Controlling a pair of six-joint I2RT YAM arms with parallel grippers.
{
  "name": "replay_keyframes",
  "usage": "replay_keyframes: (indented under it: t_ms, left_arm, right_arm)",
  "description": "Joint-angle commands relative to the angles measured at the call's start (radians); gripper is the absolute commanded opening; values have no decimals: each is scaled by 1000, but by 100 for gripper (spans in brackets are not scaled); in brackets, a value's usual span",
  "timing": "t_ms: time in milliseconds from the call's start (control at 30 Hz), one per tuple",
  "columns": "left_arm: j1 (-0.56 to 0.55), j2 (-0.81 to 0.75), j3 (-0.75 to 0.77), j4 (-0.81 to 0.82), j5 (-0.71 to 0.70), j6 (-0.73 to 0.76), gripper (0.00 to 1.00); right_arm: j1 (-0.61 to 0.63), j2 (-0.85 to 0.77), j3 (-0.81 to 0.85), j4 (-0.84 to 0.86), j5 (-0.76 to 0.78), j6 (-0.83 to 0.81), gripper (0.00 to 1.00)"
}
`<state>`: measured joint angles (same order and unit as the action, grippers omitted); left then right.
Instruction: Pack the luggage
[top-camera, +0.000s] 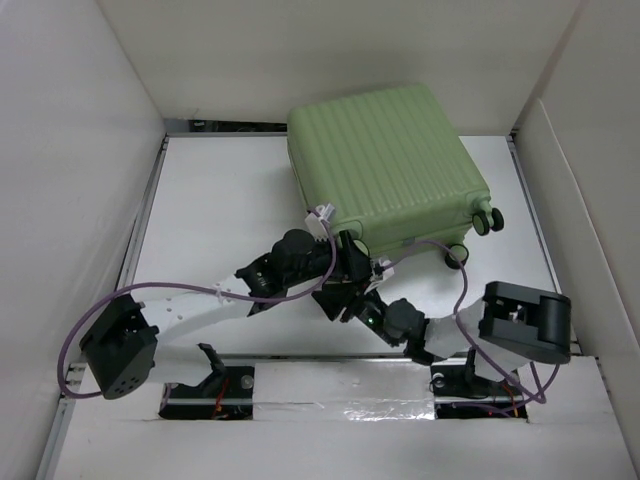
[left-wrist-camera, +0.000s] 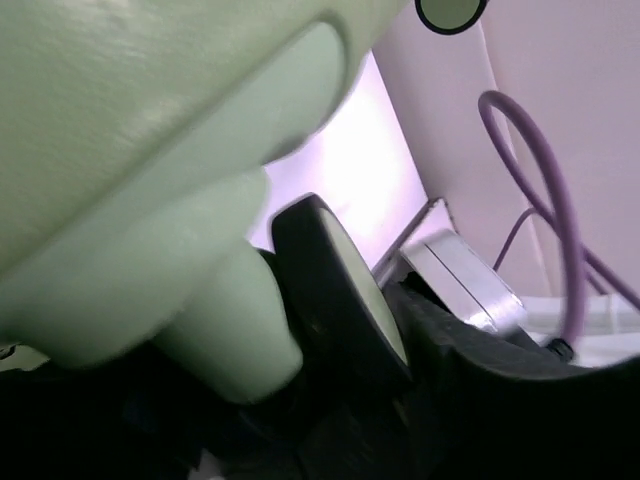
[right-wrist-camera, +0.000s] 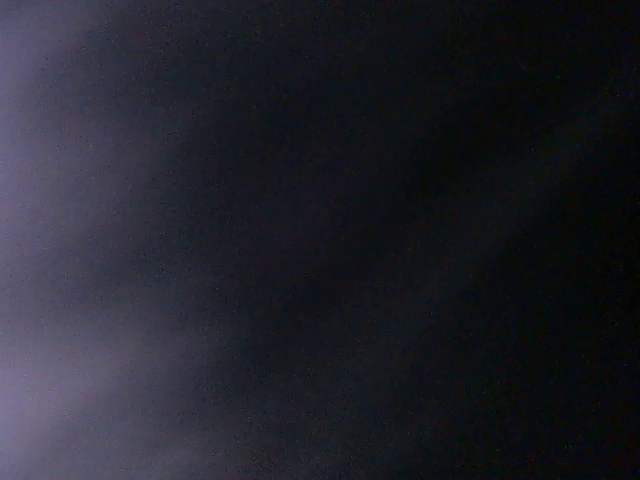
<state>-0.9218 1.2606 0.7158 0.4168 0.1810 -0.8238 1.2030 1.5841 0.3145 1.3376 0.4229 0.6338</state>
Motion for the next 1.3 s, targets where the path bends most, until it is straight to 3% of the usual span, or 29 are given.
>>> replay_keyframes:
  t_ms: [0,33,133,167,300,367,400,433,467,500,533,600,667,700,733,800,833,900,1033,1267]
  left_arm:
    - [-31,-130,44,242,-58,119,62]
    - [-31,-151,42,205,-96,141,74]
    - [-31,-214,74,13,-253,251,87]
    - [-31,-242,114,-113,-340,277,88]
    - [-31,-351,88,-242,-556,351,88]
    - [-22,-432,22,-257,-653,333,73]
    - [-22,-455,-5,-254,-666,324,57]
    - [-22,-477,-31,-250,-673,302,21]
    - [-22,-504,-82,-240,-667,293,8]
    - [-22,-509,-107,-234,-654,287,1]
    - [-22,-507,-128,-230,-637,279,0]
    - [-22,-477,-185,-222,-588,255,0]
    - [-43,-431,-241,-179,-560,217,0]
    - [-55,-414,-260,-149,-545,216,0]
    - [-90,-394,-274,-116,-537,218,0]
    - [-132,-328,-280,-50,-578,219,1]
    - [-170,-302,-277,-24,-597,229,16]
    - [-196,-219,-256,31,-638,241,31]
    - [-215,-86,-208,72,-703,236,42]
    - [-197,52,-159,120,-805,244,40]
  right_arm:
    - [70,-120,-38,-91,-72,53,56]
    - [81,-156,-43,-159,-49,50,60]
    - [104,-281,-46,-394,2,35,70]
    - [122,-305,-60,-466,25,35,71]
    - [145,-413,-113,-602,57,72,74]
    - [156,-496,-121,-717,76,90,69]
    - [156,-528,-124,-754,83,90,64]
    - [156,-564,-123,-794,89,89,41]
    - [156,-643,-118,-875,100,73,18]
    - [156,-686,-109,-925,111,60,3]
    - [156,-731,-74,-990,122,50,0]
    - [156,-859,-34,-1165,172,23,0]
    - [156,-933,9,-1236,209,-2,0]
    - [156,-964,20,-1283,243,-11,3]
    - [156,-1011,34,-1308,257,-17,19]
    - [156,-1035,76,-1334,273,-52,35]
    - [156,-1030,92,-1365,278,-63,49]
    - [156,-1006,152,-1387,295,-94,64]
    - [147,-899,279,-1442,316,-134,76]
    - [6,-808,336,-1348,143,-230,76]
